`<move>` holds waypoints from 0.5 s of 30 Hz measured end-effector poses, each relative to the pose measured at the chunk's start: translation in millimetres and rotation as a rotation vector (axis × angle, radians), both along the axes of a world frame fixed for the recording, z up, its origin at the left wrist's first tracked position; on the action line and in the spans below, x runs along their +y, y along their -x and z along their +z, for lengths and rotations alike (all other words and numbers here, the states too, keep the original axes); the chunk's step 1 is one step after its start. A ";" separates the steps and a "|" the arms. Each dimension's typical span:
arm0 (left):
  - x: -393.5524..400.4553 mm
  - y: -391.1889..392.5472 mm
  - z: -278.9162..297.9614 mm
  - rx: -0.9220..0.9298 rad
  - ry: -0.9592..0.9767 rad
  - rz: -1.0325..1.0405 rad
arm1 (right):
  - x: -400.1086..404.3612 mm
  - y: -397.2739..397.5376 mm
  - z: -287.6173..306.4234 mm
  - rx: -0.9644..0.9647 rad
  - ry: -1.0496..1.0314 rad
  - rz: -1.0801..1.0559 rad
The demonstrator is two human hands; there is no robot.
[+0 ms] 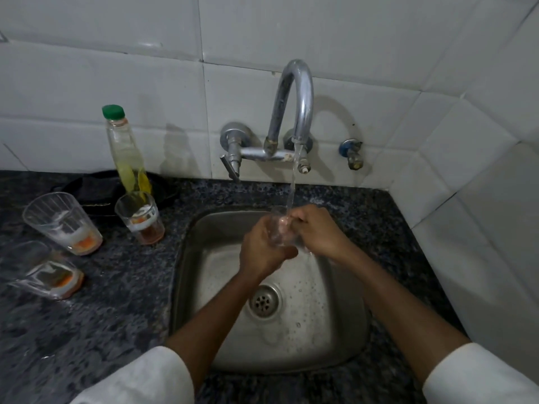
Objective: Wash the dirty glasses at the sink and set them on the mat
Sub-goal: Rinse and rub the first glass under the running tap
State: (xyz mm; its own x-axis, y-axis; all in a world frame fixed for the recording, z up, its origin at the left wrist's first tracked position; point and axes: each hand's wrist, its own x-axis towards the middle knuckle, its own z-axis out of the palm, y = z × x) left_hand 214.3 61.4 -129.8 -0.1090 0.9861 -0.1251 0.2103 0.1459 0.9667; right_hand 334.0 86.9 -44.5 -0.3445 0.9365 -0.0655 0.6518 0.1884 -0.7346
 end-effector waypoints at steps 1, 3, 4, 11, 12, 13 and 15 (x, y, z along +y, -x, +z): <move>3.9 6.0 -1.3 -0.058 0.011 -0.091 | 0.3 -2.2 1.2 0.020 -0.032 0.030; 12.4 26.4 0.9 -0.281 0.110 -0.392 | 0.4 -5.4 6.6 0.026 -0.112 0.144; 14.9 35.1 2.2 -0.408 0.144 -0.525 | 0.1 -5.9 8.8 0.034 -0.129 0.205; 6.2 -1.5 8.6 0.128 0.061 -0.002 | 2.1 11.5 1.5 -0.219 -0.029 -0.001; 2.5 -5.0 8.7 0.169 0.003 0.019 | 1.5 11.7 -0.8 -0.186 -0.024 -0.031; 3.4 -2.3 6.1 0.118 -0.010 -0.037 | 1.3 9.9 -1.8 -0.165 -0.042 -0.035; 7.4 17.1 7.4 -0.136 0.093 -0.304 | 0.9 1.6 2.0 -0.151 -0.140 0.052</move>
State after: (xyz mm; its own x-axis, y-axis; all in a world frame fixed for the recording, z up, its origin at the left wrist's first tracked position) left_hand 197.3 68.7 -122.4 0.2119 0.9547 -0.2088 0.1275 0.1849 0.9745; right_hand 332.4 87.8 -42.5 -0.3883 0.9215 0.0093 0.7391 0.3175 -0.5941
